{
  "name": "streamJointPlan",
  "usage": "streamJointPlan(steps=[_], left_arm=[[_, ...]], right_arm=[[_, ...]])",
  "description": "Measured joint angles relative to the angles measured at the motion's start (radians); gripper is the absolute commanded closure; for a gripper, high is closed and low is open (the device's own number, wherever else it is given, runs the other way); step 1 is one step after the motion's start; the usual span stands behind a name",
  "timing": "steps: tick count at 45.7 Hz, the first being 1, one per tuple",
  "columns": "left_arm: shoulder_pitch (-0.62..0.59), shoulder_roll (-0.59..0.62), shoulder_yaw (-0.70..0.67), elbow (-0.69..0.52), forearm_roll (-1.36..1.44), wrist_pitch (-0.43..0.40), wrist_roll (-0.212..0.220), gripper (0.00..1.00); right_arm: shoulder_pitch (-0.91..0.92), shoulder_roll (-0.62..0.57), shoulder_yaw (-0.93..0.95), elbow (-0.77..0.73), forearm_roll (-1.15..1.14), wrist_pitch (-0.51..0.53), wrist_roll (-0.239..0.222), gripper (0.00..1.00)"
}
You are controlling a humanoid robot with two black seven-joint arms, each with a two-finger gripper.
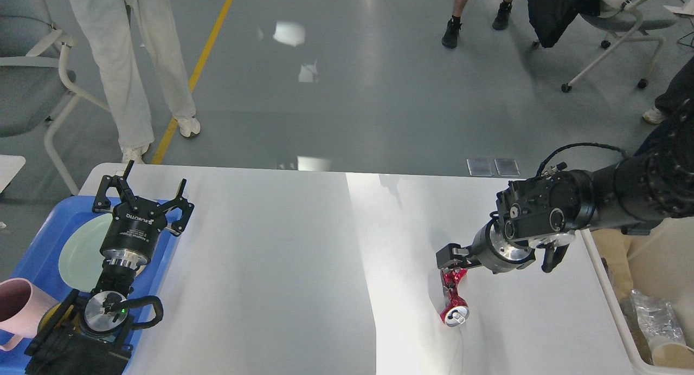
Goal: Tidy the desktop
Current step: 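Move the right gripper down over the red crushed can, then close the right gripper on the red crushed can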
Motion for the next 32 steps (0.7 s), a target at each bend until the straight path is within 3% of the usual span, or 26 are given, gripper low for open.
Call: streamJointPlan(steps=[10,18,30,32], left_arm=[[0.0,0.0,0.0,0.0,0.0,0.0,0.0,0.03],[0.0,-0.001,0.0,0.0,0.0,0.0,0.0,0.03],[0.0,0.0,0.0,0.0,0.0,0.0,0.0,0.03],[0.0,-0.001,0.0,0.0,0.0,0.0,0.0,0.03]], right_arm=[[-0.196,0.057,0.016,-0.208,0.005,-0.052,0.0,0.0],[-0.28,0.063,0.043,-0.293,0.013,-0.127,0.0,0.0],[-0.357,0.086,0.055,-0.384,0.026,-0.143,0.0,0.0],[-0.366,0.09,0.062,-0.395,0.026,-0.143,0.0,0.04]])
